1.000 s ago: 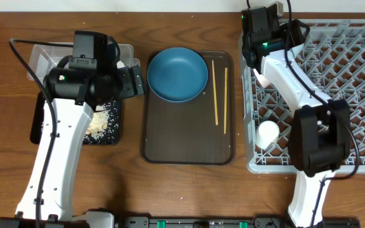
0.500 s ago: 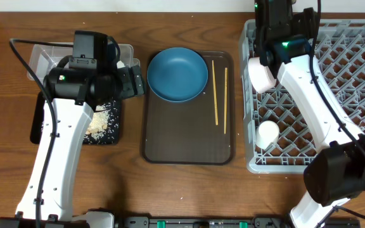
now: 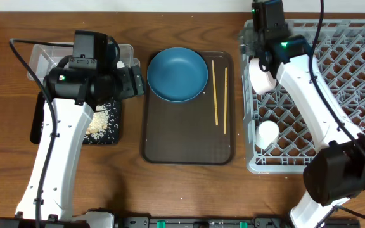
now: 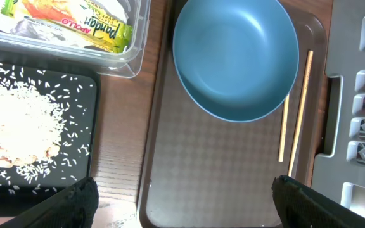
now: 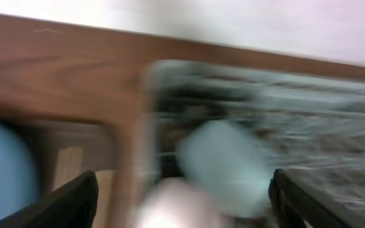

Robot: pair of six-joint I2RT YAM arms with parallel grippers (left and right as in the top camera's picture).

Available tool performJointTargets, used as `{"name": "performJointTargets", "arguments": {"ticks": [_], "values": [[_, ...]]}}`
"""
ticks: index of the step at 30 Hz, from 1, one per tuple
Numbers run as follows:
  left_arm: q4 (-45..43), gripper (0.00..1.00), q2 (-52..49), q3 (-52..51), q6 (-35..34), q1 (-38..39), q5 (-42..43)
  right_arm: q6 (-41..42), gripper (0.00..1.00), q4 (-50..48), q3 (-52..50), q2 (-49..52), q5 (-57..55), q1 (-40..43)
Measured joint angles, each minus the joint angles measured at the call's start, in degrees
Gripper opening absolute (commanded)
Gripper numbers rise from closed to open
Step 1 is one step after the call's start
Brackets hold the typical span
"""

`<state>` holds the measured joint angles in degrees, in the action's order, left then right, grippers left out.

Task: Sort waste into correct bins and load items into the dishwasher rack
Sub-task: 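Grasp the rim of the blue plate with the right gripper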

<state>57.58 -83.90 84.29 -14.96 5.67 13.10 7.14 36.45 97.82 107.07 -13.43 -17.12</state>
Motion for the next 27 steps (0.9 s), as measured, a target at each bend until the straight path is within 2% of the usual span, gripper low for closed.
{"name": "performJointTargets", "arguments": {"ticks": [4,9,12,13,15,21,27], "values": [[0.0,0.9,0.0,0.0,0.0,0.0,0.0,5.4,0.79,-0.3,0.0,0.2,12.1,-2.1],[0.0,0.9,0.0,0.0,0.0,0.0,0.0,9.3,0.69,0.0,0.0,3.0,18.7,-5.6],[0.0,0.9,0.0,0.0,0.0,0.0,0.0,12.1,0.65,1.4,0.0,6.0,19.1,-7.3],[0.0,0.9,0.0,0.0,0.0,0.0,0.0,13.4,0.59,1.9,0.0,7.2,19.0,-7.7],[0.0,0.9,0.0,0.0,0.0,0.0,0.0,15.4,0.56,2.7,0.0,9.4,19.0,-8.2],[0.0,0.9,0.0,0.0,0.0,0.0,0.0,19.7,0.38,3.6,0.0,14.6,18.9,-8.3],[0.0,0.9,0.0,0.0,0.0,0.0,0.0,21.0,0.32,3.6,0.0,17.4,18.8,-8.3]]}}
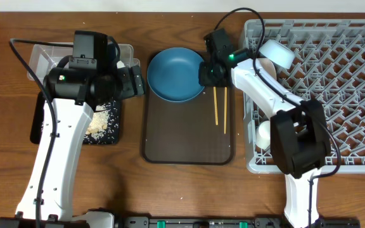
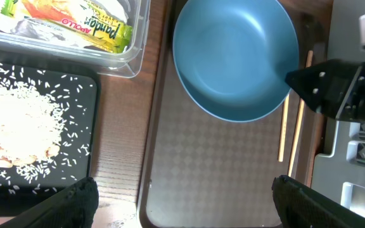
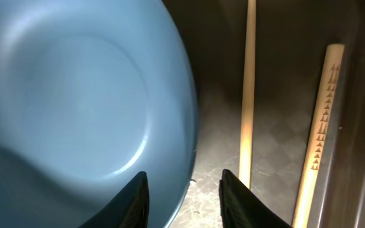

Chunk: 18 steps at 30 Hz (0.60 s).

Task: Sort waste into correct bins and load items into the dishwasher rack
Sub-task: 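Grasp the rim of the blue plate with the right gripper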

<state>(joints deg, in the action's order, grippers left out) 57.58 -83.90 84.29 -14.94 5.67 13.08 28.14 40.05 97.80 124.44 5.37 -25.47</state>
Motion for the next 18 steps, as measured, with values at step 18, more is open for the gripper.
{"name": "performJointTargets", "arguments": {"ticks": [18], "values": [[0.0,0.9,0.0,0.0,0.0,0.0,0.0,0.6,0.01,-0.3,0.0,3.0,-1.0,-0.3]]}}
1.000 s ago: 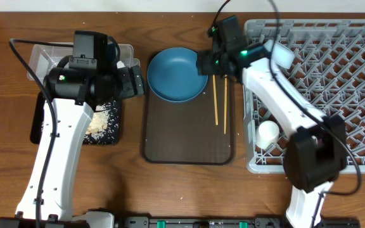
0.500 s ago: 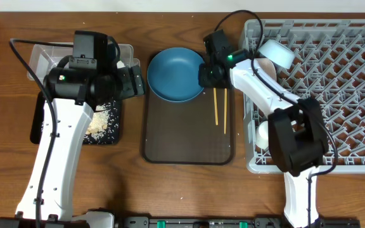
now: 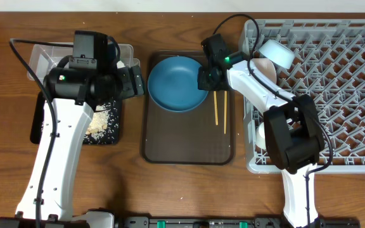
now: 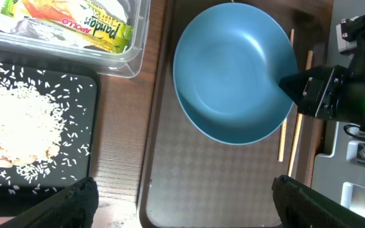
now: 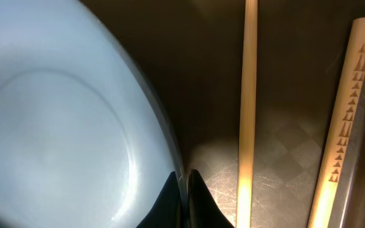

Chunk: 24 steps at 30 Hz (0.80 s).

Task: Sort waste into correct bins and load items into the dishwasher rack
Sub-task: 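Grasp the rim of the blue plate with the right gripper, then carry the blue plate right and stand it upright in the rack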

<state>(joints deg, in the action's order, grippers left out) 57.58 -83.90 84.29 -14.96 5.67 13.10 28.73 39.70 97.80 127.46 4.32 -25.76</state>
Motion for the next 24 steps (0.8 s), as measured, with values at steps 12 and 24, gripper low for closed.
{"name": "performJointTargets", "arguments": {"ticks": [12,24], "values": [[0.0,0.9,0.0,0.0,0.0,0.0,0.0,-2.7,0.01,1.4,0.1,-4.3,-0.8,0.7],[0.0,0.9,0.0,0.0,0.0,0.0,0.0,-8.4,0.01,1.0,2.8,-34.8,-25.9,12.0]]}}
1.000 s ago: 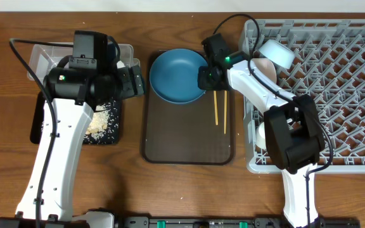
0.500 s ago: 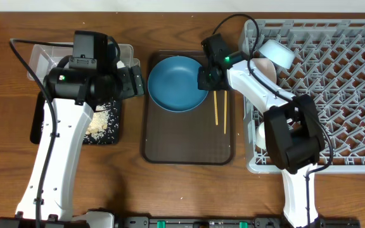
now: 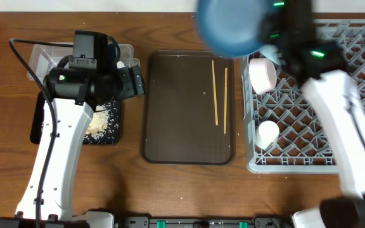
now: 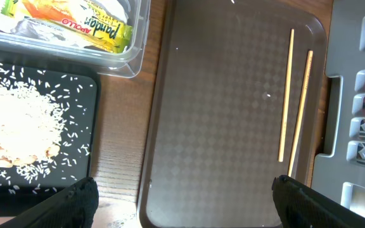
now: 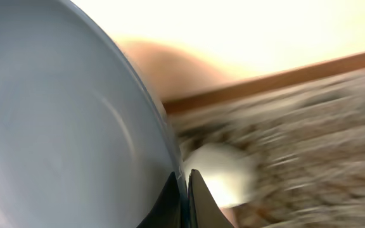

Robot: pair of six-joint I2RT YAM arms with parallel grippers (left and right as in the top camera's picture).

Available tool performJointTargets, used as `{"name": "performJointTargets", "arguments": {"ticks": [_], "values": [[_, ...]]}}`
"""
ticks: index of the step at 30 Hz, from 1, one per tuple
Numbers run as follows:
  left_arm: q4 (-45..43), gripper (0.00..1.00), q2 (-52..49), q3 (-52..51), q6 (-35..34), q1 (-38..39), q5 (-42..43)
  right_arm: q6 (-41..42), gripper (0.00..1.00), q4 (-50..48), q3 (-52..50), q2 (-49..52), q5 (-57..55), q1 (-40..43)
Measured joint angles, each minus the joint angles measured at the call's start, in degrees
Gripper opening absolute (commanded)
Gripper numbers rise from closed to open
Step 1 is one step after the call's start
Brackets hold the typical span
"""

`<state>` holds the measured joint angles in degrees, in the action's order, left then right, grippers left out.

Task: Sort waste into correct bins and load items into the dishwasher rack
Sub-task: 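Carry the blue plate right and stand it upright in the rack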

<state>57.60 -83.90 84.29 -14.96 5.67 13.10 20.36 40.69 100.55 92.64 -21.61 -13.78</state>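
The blue bowl (image 3: pixel 230 25) hangs high above the table, blurred and large in the overhead view, over the tray's back right and the rack's near corner. My right gripper (image 5: pixel 185 182) is shut on its rim; the bowl (image 5: pixel 62 126) fills the left of the right wrist view. Two wooden chopsticks (image 3: pixel 216 92) lie on the right side of the brown tray (image 3: pixel 170 120). The grey dishwasher rack (image 3: pixel 334 114) stands at the right. My left gripper (image 4: pixel 184 202) hovers open over the tray's left side, holding nothing.
A white cup (image 3: pixel 267 133) and a white bowl (image 3: pixel 262 74) sit in the rack's left side. A clear bin with wrappers (image 4: pixel 68 25) stands at the back left. In front of it lies a black tray of spilled rice (image 4: pixel 18 126).
The blue bowl has left the tray. It is now held high by my right gripper, toward the rack. The tray holds only the chopsticks. My left arm has not moved.
My right gripper was over the rack while the bowl sat on the tray. Then its open fingers straddled the bowl's right rim. Then they were shut on the rim. Now the bowl is in the air near the rack.
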Motion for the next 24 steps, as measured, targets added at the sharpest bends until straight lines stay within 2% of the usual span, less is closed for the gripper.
{"name": "performJointTargets", "arguments": {"ticks": [4,9,18,24], "values": [[0.0,0.9,0.0,0.0,0.0,0.0,0.0,-6.7,0.01,0.3,0.1,-2.6,-15.3,3.7],[0.0,0.9,0.0,0.0,0.0,0.0,0.0,-16.9,0.01,0.6,0.1,-0.3,-30.1,9.0],[0.0,0.9,0.0,0.0,0.0,0.0,0.0,-30.7,0.01,0.1,0.0,4.7,-37.1,17.1],[0.0,0.9,0.0,0.0,0.0,0.0,0.0,-41.9,0.01,-3.8,-0.1,11.0,-39.0,20.3]]}}
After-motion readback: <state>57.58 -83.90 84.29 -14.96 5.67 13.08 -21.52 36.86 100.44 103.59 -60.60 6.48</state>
